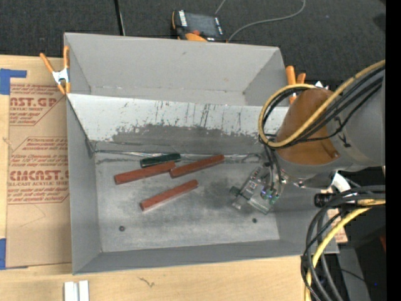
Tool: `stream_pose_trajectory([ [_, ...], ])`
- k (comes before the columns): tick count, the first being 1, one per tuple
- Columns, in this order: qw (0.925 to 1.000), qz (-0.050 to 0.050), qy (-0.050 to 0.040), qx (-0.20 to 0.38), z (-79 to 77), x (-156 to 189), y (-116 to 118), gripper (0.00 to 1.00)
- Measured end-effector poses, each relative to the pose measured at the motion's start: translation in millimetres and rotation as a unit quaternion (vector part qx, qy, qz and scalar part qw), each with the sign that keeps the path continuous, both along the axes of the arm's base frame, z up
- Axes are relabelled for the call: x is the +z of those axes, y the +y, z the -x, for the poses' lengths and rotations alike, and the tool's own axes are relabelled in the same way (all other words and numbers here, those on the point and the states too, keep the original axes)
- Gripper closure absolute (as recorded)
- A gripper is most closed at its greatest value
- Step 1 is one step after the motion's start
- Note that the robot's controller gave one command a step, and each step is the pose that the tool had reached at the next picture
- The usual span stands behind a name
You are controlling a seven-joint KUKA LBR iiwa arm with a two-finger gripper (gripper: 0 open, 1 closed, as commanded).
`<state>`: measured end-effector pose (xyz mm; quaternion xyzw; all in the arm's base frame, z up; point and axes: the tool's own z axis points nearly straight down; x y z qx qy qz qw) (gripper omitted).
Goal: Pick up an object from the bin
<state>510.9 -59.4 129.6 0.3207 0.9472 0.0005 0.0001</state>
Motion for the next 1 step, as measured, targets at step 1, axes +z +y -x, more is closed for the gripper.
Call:
stream_pose_trajectory([
  [1,1.0000,0.000,-0.0003,0.000,-0.3,12.9,0.9,1.00],
])
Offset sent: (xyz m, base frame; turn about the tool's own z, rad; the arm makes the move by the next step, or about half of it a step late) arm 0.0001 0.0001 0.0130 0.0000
